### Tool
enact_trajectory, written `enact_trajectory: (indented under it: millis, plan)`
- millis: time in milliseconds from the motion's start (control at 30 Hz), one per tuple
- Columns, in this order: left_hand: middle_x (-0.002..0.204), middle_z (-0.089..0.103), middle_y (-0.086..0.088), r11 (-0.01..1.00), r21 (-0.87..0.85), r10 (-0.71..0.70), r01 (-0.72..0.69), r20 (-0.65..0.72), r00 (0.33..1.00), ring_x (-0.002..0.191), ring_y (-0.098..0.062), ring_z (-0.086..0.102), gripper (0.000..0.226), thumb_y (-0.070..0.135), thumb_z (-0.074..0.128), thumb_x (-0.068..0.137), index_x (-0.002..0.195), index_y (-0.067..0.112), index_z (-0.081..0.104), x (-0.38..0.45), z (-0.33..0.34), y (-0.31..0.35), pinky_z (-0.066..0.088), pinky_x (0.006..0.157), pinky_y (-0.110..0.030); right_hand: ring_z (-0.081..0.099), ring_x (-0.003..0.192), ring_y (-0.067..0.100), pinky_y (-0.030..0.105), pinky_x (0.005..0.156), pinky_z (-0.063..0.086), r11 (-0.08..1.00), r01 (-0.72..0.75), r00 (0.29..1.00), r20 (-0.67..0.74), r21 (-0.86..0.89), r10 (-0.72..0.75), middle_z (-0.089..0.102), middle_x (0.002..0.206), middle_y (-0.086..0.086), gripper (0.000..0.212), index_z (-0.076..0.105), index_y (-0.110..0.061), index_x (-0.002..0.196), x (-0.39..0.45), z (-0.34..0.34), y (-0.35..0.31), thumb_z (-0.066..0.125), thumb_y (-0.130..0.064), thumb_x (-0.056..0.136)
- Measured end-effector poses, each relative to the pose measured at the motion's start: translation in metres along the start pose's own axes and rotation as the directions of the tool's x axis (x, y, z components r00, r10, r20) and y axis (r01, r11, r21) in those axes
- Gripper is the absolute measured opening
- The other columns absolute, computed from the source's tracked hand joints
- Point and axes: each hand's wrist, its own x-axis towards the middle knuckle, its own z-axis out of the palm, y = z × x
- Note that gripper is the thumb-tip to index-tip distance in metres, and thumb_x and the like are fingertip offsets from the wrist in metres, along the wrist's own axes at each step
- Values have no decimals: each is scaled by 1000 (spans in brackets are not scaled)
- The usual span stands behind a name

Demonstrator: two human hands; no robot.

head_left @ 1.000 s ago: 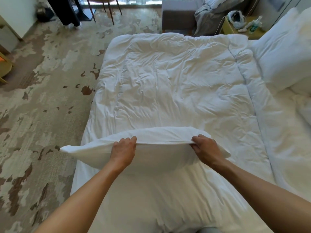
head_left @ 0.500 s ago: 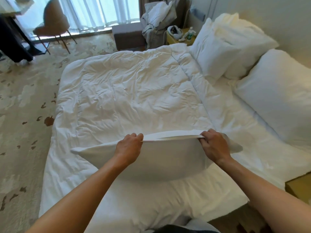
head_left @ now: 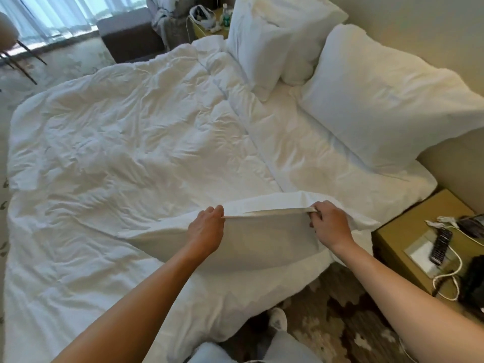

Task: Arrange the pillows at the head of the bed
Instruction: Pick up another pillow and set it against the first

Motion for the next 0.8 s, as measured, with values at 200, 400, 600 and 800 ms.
enact_trajectory:
  millis: [200, 400, 600, 800]
  plan:
    - [89, 53, 3, 995, 7, -98, 98, -7, 995, 82, -22, 53, 11, 25, 42, 105, 94, 24, 45, -1, -3, -16, 45, 68, -37, 64, 90, 21, 39, 74, 53, 986, 159, 982, 109, -41, -154, 63, 106, -5, 19, 62, -26, 115, 13, 19, -22, 63, -34, 98]
    - [90, 52, 9, 981, -28, -192, 193, 32, 981, 81, -20, 54, 10, 19, 45, 96, 99, 28, 46, 7, -7, -37, 42, 67, -35, 64, 84, 34, 41, 72, 52, 978, 128, 990, 76, -166, -117, 59, 98, 7, 17, 75, -16, 97, 30, 32, -28, 65, -30, 97]
    - [93, 53, 1, 994, 5, -110, 110, 56, 992, 95, -25, 54, 24, 24, 46, 101, 90, 13, 64, 29, -12, -78, 45, 72, -37, 66, 81, 31, 47, 98, 42, 898, 150, 976, -84, -414, -202, 70, 89, 2, 22, 77, -17, 90, 43, 22, -26, 60, -27, 101]
    - [82, 60, 1, 997, -25, -74, 77, 80, 994, 77, -22, 57, 33, 35, 50, 102, 81, 14, 65, 55, -26, -103, 40, 60, -33, 63, 81, 34, 46, 82, 52, 952, 157, 986, 86, -263, -139, 61, 81, 5, 29, 54, -16, 79, 58, 12, -38, 50, -25, 107]
